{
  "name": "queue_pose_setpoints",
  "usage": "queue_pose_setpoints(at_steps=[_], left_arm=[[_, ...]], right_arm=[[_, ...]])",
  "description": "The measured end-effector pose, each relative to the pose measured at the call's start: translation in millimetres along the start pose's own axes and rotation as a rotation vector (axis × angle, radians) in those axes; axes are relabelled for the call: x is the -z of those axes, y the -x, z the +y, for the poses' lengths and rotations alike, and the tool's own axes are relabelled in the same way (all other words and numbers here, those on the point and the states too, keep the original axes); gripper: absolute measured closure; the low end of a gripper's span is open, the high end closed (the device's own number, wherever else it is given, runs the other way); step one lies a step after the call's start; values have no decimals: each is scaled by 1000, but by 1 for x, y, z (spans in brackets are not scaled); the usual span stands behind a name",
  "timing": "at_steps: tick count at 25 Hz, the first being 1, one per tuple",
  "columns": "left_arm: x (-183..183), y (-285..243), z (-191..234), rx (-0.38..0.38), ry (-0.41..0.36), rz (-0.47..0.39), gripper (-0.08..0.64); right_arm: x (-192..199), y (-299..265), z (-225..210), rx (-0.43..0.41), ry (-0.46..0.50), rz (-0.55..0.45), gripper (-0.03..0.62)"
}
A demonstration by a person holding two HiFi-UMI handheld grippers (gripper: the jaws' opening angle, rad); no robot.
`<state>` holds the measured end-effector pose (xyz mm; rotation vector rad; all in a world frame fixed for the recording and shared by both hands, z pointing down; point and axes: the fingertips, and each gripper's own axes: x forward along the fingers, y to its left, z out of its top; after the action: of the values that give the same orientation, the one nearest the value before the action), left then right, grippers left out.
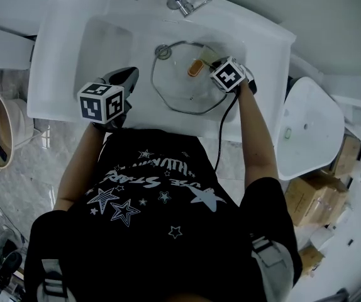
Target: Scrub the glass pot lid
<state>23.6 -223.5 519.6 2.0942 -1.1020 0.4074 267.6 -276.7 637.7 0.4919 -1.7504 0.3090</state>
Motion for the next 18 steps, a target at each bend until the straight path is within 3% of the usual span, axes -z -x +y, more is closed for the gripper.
queue_pose_setpoints(at_steps=[18], left_arm=[[8, 11, -17, 87, -57, 16, 551]], right_arm=[[24, 26, 41, 73, -74, -12, 541]])
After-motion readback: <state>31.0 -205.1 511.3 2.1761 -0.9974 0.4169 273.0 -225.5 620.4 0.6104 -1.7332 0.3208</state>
